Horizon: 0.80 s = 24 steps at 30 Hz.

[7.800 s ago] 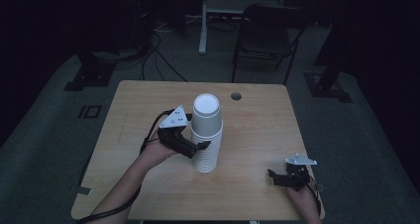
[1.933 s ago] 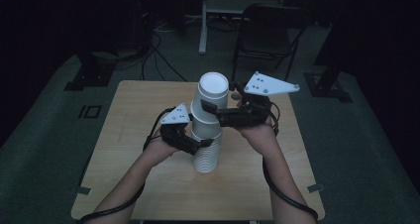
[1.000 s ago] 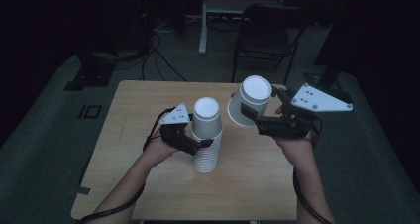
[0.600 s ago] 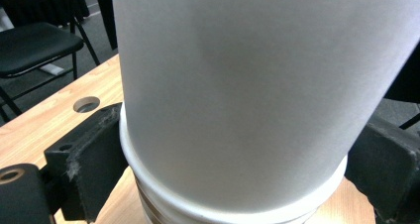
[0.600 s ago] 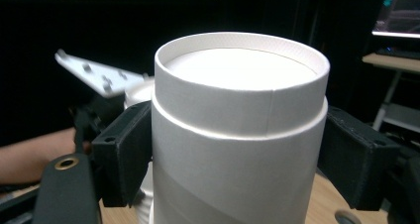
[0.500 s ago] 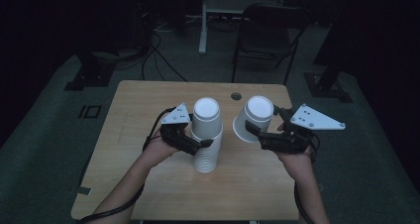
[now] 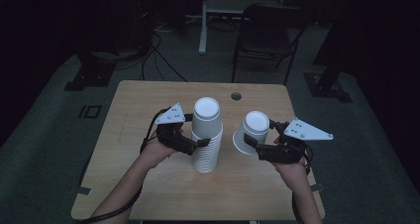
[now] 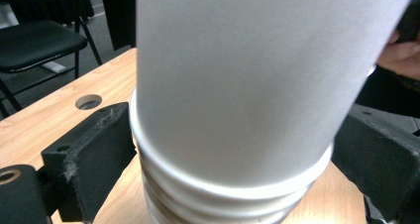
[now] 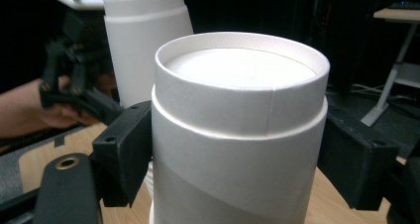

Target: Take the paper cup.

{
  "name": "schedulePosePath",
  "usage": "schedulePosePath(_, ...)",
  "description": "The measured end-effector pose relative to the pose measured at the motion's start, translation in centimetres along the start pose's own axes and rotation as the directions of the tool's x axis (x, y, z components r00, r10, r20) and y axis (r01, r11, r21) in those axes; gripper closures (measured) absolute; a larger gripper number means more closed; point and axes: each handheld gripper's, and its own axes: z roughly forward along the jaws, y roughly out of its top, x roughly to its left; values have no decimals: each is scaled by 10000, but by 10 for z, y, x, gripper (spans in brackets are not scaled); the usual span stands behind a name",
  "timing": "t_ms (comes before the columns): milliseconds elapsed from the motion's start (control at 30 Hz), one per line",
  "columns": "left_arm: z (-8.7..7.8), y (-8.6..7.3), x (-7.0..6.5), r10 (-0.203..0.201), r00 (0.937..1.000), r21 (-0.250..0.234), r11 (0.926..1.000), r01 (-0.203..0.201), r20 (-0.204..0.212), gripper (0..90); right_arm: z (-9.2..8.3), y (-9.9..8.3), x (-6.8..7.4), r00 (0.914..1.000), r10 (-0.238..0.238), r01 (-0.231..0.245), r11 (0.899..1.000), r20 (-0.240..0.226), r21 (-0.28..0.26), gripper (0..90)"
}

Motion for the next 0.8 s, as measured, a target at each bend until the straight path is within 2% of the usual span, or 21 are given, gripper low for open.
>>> schedulePosePath(333,-16,-16,0,-212,9997,-216,9995,209,-129,49,0,-27,-3,9994,314,-314,9995,144,26,205)
schedulePosePath(367,-18,-19,-1,-236,9997,-208,9995,234,-48,49,0,-30,-4,9991,369,-370,9993,206,18,205)
schedulePosePath(433,-21,-25,-4,-262,9996,-318,9992,259,-105,49,1,-36,-5,9982,582,-582,9983,173,-30,206)
schedulePosePath(567,-25,-38,-10,-309,9995,-287,9991,307,-67,50,3,-47,-5,9959,706,-710,9975,569,47,205)
schedulePosePath(733,-27,-59,-17,-634,9979,-381,9972,637,89,50,3,-60,-5,9934,923,-935,9955,677,151,205)
schedulePosePath(800,-27,-67,-18,-542,9984,-297,9981,546,129,50,2,-65,-5,9933,972,-984,9950,621,160,205)
